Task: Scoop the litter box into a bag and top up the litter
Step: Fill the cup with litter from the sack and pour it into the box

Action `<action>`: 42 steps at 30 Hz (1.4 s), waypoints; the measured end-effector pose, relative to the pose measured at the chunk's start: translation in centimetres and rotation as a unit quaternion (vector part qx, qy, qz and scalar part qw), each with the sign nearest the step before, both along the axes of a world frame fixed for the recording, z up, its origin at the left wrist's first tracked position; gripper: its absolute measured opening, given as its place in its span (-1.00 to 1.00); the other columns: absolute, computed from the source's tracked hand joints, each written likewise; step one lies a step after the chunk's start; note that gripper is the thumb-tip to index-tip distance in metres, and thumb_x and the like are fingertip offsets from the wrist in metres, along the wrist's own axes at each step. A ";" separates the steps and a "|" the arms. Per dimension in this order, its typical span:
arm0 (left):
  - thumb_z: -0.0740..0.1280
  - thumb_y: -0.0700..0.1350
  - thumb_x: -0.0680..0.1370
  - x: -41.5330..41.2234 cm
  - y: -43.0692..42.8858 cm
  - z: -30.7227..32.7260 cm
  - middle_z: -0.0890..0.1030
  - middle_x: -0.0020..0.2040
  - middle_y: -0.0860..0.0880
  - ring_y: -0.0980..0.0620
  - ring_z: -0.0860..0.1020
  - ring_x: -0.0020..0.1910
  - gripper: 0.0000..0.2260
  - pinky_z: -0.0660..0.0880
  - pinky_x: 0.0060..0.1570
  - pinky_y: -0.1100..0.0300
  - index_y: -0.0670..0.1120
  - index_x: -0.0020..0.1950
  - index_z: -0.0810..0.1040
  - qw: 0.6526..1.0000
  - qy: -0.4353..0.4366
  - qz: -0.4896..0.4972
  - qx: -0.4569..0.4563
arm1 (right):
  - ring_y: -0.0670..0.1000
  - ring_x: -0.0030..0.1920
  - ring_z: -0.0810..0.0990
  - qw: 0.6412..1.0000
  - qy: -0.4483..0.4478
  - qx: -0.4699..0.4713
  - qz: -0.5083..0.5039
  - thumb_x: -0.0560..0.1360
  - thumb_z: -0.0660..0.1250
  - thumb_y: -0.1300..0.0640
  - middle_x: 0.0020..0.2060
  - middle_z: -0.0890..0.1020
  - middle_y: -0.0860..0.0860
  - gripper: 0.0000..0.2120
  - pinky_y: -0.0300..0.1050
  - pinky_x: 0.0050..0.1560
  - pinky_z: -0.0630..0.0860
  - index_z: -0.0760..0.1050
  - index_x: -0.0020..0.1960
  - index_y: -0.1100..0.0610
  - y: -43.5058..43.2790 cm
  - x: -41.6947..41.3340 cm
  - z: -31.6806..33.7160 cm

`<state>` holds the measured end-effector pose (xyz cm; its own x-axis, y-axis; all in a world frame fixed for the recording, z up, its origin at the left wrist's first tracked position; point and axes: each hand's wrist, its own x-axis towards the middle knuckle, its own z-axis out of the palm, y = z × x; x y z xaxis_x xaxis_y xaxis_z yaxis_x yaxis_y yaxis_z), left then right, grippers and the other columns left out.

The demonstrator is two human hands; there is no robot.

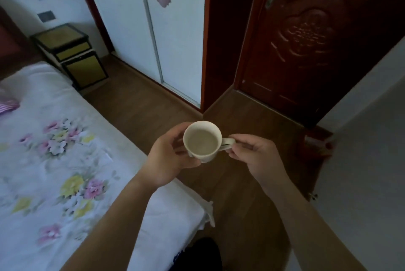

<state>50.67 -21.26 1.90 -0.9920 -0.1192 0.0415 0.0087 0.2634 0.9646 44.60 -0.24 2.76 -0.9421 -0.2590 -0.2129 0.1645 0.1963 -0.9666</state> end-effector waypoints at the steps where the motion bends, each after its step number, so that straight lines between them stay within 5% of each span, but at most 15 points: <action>1: 0.60 -0.28 0.33 -1.5 -0.5 -0.2 0.63 0.15 0.17 0.11 0.58 0.21 -0.38 0.59 0.07 0.23 0.08 0.31 0.52 1.000 -0.003 0.017 0.007 | -0.04 0.01 0.70 1.000 -0.002 0.004 0.015 0.56 0.34 0.29 -0.03 0.73 -0.01 -0.76 -0.05 0.10 0.64 0.64 0.09 0.00 -0.6 -2.1 0.0; 16: 0.53 -0.44 0.31 -25.6 -13.8 -0.9 0.63 0.18 0.07 0.01 0.57 0.24 -0.32 0.59 -0.01 0.15 0.08 0.32 0.53 0.981 0.022 0.181 0.066 | -0.11 0.01 0.70 0.977 0.033 0.027 0.209 0.57 0.33 0.24 0.01 0.72 -0.05 -0.77 -0.16 0.02 0.64 0.63 0.19 0.08 -17.0 -33.0 0.4; 22: 0.60 -0.08 0.24 -33.7 -22.1 -1.3 0.58 0.26 -0.01 -0.06 0.57 0.25 -0.31 0.61 0.10 -0.08 0.08 0.36 0.51 0.962 0.022 0.266 0.052 | -0.08 0.01 0.70 0.959 0.030 0.011 0.281 0.58 0.31 0.28 0.03 0.71 0.00 -0.76 -0.16 0.04 0.64 0.62 0.20 0.12 -27.6 -43.7 -0.5; 27: 0.57 -0.28 0.33 -41.5 -29.4 -0.6 0.61 0.22 0.04 0.00 0.58 0.24 -0.34 0.60 0.13 -0.06 0.05 0.38 0.50 0.953 0.009 0.301 0.025 | -0.04 0.05 0.69 0.940 0.039 -0.006 0.338 0.58 0.32 0.25 0.04 0.71 -0.01 -0.77 -0.02 0.12 0.64 0.64 0.19 0.12 -36.7 -53.4 -1.3; 35: 0.57 -0.31 0.36 -47.8 -43.2 0.7 0.62 0.10 0.27 0.24 0.58 0.15 -0.38 0.60 -0.03 0.24 0.19 0.27 0.50 0.898 0.011 0.438 0.033 | 0.06 0.08 0.69 0.903 0.029 -0.024 0.427 0.58 0.32 0.28 0.00 0.73 0.03 -0.78 0.11 0.18 0.60 0.66 0.13 0.09 -55.7 -62.1 -0.9; 42: 0.57 -0.35 0.33 -51.3 -61.7 -1.0 0.63 0.04 0.29 0.29 0.60 0.08 -0.41 0.57 -0.09 0.33 0.18 0.17 0.51 0.879 0.014 0.476 0.036 | -0.02 0.06 0.69 0.890 0.044 -0.021 0.453 0.59 0.31 0.27 -0.01 0.72 -0.04 -0.77 0.01 0.16 0.62 0.65 0.15 0.07 -75.6 -65.6 -2.8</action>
<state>-0.61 -82.98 0.85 -0.4407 -0.8974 0.0228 -0.1573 0.1022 0.9823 -21.00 -75.81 -0.07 -0.3545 -0.9273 -0.1203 -0.1202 0.1728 -0.9776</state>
